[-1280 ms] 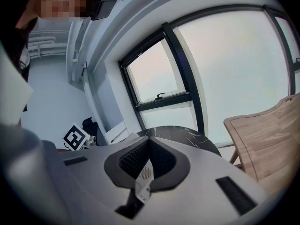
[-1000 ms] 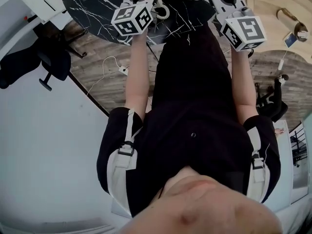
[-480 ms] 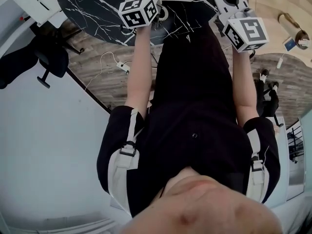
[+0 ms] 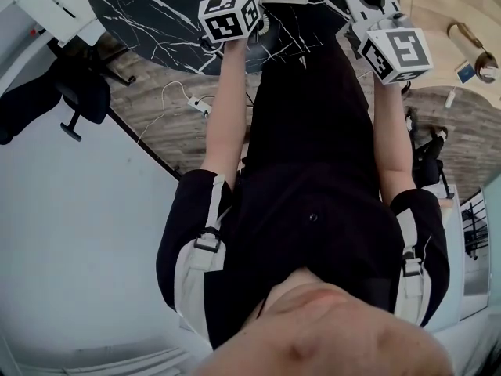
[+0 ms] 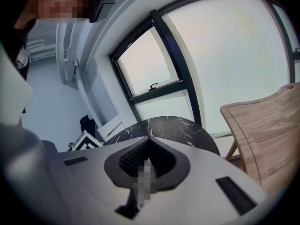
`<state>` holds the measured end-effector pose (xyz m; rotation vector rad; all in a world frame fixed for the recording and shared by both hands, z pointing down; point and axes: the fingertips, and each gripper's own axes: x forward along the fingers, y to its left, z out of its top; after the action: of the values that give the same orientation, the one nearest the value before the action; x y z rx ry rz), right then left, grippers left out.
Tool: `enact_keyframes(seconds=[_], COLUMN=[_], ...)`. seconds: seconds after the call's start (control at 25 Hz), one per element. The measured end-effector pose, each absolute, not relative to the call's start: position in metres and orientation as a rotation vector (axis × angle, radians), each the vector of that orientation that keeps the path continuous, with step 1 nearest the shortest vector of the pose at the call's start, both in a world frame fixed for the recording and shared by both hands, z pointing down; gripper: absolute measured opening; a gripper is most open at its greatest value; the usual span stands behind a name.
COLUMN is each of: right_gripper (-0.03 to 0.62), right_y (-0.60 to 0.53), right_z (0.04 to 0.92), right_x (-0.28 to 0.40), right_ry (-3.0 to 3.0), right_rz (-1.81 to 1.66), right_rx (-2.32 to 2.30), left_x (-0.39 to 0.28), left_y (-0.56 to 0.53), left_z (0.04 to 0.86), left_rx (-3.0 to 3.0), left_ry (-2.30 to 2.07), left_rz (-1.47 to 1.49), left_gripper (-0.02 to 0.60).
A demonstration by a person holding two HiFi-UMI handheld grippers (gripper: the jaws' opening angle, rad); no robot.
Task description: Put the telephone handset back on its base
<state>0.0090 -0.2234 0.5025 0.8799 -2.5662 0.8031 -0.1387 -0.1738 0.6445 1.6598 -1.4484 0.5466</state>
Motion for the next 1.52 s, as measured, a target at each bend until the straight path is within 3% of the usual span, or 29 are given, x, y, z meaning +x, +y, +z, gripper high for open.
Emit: enact_keyframes(seconds=[1.08, 1.52], right_gripper=[0.029, 0.029], right_y=[-0.209, -0.182], right_z=[0.496, 0.461], right_x=[0.004, -0.007], right_ry=[-2.585, -2.643], right_rz=[0.793, 0.704], right_rx=[0.885, 0.943], left_x=[-0.146, -0.152], left_y=[-0.178, -0.151], left_z=[0.624, 0.565], left_rx=[1.733, 1.862], left_ry=[-1.525, -1.570], left_rz=[0.497, 0.417], left_gripper=[0.229, 0.177])
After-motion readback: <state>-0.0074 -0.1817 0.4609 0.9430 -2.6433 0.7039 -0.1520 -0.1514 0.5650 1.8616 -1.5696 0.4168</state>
